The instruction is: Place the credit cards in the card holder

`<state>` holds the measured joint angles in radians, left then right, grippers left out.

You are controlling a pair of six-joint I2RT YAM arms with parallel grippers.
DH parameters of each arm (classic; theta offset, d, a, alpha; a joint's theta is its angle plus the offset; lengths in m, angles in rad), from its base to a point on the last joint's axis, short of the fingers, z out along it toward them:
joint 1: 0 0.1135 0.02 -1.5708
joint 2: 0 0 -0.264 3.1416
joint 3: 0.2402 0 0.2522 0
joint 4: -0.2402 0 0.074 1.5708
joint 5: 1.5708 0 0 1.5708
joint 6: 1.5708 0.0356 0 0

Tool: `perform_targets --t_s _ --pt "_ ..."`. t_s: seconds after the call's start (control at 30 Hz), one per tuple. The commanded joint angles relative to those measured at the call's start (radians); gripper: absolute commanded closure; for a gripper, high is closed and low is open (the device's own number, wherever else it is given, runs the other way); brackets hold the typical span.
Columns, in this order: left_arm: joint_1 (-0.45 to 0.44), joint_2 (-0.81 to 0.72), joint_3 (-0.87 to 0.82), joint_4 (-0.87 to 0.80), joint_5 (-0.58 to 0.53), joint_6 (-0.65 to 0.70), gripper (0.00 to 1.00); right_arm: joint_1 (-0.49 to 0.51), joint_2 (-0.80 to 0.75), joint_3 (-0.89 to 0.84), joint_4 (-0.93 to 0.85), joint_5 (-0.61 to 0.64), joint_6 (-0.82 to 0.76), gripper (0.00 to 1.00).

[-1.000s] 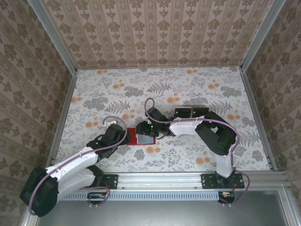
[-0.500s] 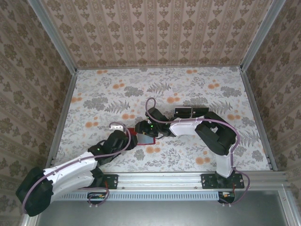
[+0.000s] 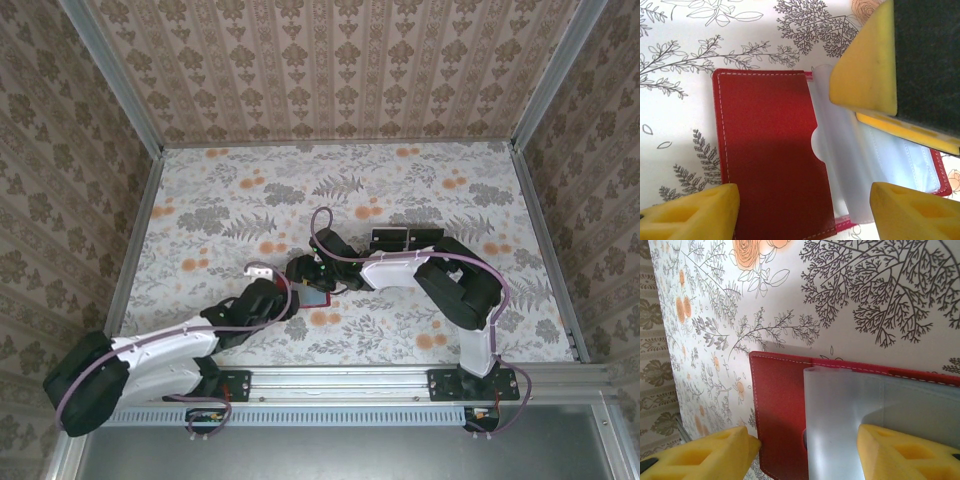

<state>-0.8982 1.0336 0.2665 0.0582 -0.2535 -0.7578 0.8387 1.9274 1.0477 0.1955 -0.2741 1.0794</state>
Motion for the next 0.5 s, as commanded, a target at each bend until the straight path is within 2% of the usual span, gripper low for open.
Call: perform_targets --t_s 0.0,0.27,0.47 --pt "-0.011 0.028 0.034 0.045 -0.03 0.032 0.28 0.006 0.027 -0.021 -0.006 -0.02 0.017 0.39" --pt "-0.018 0.099 0.044 0.042 -0.067 0.018 0.29 0.006 0.025 -0.021 0.0 -0.028 0.022 0.39" --pt "-0.02 0.147 0.04 -0.016 -0.101 -0.027 0.42 -0.005 -0.008 -0.031 0.005 -0.027 0.016 0.38"
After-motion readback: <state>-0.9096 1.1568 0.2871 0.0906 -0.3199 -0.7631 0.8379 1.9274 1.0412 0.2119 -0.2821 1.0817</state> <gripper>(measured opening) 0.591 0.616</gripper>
